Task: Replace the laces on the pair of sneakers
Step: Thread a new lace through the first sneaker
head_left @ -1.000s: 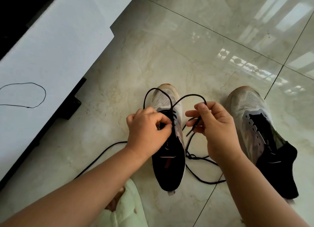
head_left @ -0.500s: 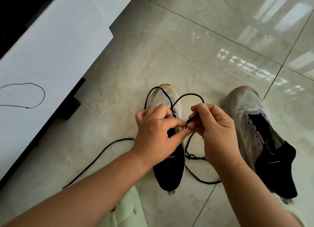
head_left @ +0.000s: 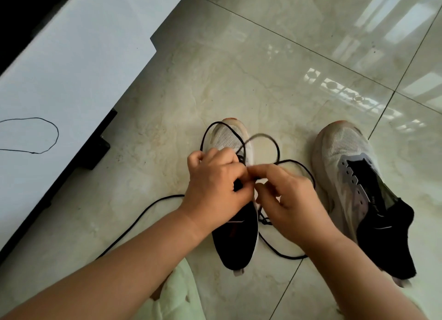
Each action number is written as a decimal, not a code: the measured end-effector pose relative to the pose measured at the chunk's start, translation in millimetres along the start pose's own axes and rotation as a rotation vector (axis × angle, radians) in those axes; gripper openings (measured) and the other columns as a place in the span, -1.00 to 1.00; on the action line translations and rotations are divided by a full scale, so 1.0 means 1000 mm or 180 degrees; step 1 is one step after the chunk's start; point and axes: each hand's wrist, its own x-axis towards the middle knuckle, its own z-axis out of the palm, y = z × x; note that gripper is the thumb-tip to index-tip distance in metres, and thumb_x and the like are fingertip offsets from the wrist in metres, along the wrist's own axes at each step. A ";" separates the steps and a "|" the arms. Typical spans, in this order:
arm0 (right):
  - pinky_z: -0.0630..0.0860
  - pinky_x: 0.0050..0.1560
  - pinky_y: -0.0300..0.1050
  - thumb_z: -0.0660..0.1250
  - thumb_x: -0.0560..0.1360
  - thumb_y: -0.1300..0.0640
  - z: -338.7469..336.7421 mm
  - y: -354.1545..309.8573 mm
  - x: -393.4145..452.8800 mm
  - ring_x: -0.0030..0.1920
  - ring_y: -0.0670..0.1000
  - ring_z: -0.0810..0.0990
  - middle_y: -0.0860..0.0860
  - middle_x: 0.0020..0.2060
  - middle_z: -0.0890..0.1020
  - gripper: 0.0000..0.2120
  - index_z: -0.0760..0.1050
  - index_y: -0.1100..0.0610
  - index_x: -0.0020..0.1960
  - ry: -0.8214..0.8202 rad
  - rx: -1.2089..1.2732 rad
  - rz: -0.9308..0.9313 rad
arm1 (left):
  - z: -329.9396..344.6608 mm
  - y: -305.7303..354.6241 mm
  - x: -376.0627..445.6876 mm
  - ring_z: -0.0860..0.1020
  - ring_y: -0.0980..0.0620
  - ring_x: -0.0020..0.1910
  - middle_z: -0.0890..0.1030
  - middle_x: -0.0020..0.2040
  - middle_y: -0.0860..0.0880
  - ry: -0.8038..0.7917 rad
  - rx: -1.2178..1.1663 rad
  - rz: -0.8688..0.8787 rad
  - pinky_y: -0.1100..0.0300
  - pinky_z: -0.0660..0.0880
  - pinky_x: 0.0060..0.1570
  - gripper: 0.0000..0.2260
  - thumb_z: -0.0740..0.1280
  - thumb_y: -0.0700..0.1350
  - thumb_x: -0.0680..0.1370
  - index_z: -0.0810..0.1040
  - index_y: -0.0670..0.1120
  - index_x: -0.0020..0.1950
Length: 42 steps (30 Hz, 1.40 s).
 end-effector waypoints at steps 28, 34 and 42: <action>0.35 -0.40 -0.09 0.31 0.42 0.39 0.001 0.008 0.029 -0.37 0.18 0.45 0.16 -0.29 0.49 -0.89 0.58 0.31 -0.25 0.0008 -0.1115 -0.0081 | 0.014 -0.015 -0.001 0.43 0.20 -0.31 0.39 -0.37 0.17 0.0187 -0.0439 -0.0313 0.19 0.07 -0.06 -0.92 0.46 0.01 0.40 0.67 0.12 -0.12; 0.31 -0.41 -0.15 0.33 0.38 0.37 0.004 0.006 0.032 -0.42 0.17 0.46 0.15 -0.35 0.49 -0.92 0.58 0.30 -0.27 -0.0219 -0.1195 -0.0308 | 0.013 -0.016 0.006 0.43 0.17 -0.31 0.44 -0.38 0.16 0.0191 -0.0348 -0.0151 0.18 0.10 -0.04 -0.91 0.42 0.07 0.37 0.67 0.09 -0.21; 0.47 -0.26 -0.21 0.39 0.41 0.09 0.011 0.002 0.014 -0.26 -0.16 0.54 -0.12 -0.09 0.45 -0.85 0.54 0.08 -0.05 0.0287 -0.0121 0.0517 | 0.014 -0.018 0.011 0.39 0.19 -0.34 0.43 -0.39 0.17 0.0057 -0.0346 -0.0013 0.18 0.08 -0.07 -0.94 0.46 -0.06 0.38 0.63 0.05 -0.28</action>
